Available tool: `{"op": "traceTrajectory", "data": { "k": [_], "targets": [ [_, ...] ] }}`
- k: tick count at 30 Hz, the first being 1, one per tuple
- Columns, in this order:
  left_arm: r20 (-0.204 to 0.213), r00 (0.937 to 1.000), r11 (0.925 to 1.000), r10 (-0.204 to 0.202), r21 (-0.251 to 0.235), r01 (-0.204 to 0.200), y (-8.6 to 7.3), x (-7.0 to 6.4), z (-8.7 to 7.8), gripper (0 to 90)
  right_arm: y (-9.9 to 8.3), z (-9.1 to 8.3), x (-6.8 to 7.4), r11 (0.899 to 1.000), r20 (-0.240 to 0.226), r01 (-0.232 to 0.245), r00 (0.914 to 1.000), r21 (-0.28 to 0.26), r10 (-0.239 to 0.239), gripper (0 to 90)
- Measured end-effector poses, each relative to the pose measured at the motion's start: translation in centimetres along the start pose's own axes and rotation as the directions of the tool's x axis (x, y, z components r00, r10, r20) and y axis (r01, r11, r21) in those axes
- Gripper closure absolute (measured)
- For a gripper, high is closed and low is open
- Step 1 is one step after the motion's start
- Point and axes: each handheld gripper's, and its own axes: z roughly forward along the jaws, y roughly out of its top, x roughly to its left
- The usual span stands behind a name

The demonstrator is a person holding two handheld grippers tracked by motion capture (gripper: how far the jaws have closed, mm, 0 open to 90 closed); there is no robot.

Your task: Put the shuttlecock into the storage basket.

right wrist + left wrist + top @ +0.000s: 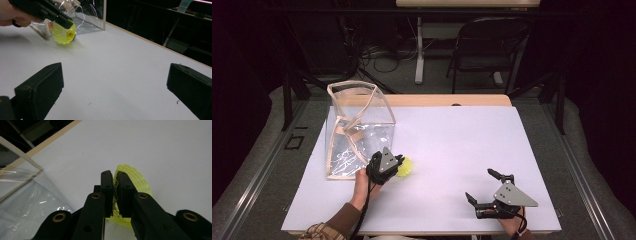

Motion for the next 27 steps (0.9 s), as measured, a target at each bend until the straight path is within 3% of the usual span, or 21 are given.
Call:
{"op": "traceTrajectory", "data": {
  "k": [8,27],
  "targets": [
    [-0.034,0.9992,0.9993,-0.02,-0.033,0.019,0.0,0.8,-0.6,89.8,0.0,0.0,0.0,1.0,0.006,-0.003,1.0,0.007,0.003,0.3],
    [0.004,0.9958,0.9917,-0.091,-0.091,0.091,0.2,1.8,-1.7,89.9,0.0,0.1,0.0,1.0,0.006,-0.004,1.0,0.01,0.004,0.3]
  ]
}}
